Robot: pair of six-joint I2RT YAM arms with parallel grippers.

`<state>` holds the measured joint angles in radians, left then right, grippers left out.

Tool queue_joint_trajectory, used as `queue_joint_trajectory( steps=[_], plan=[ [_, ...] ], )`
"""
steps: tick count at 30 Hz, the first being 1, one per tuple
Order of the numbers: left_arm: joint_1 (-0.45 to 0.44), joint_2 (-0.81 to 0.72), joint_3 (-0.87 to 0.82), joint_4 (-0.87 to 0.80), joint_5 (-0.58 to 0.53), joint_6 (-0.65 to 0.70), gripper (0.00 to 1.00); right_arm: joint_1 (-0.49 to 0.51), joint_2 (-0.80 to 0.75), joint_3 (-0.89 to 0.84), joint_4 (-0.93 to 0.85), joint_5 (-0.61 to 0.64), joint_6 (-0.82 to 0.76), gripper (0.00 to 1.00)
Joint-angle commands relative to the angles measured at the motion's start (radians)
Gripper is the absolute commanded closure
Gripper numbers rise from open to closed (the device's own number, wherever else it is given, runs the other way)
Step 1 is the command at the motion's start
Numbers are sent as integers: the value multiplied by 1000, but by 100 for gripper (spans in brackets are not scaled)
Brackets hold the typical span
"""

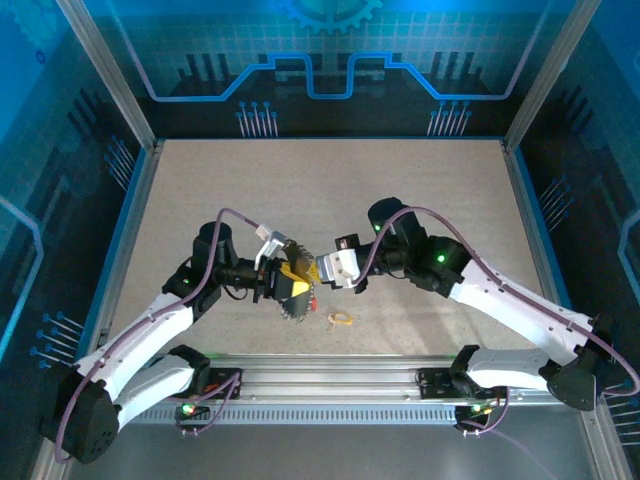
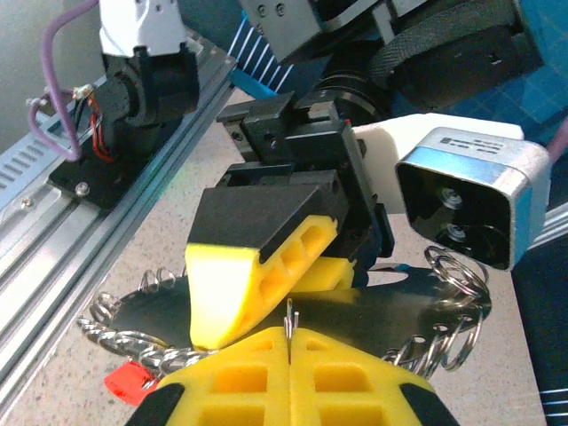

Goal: Put the keys on the keyring

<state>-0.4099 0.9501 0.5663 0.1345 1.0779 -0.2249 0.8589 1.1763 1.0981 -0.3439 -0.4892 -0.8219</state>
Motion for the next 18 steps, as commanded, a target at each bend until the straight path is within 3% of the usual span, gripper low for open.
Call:
queue_joint_trajectory(
  steps=[1, 7, 18],
  plan=[
    [-4, 3, 20, 11, -2, 35, 95, 20, -15, -72, 191, -62, 120, 100],
    [-3, 1, 17, -2, -16, 46, 81, 9, -17, -159, 368, -58, 248, 100],
    [2, 1, 28, -100, -41, 140, 61, -46, 4, -200, 366, -45, 262, 100]
  ],
)
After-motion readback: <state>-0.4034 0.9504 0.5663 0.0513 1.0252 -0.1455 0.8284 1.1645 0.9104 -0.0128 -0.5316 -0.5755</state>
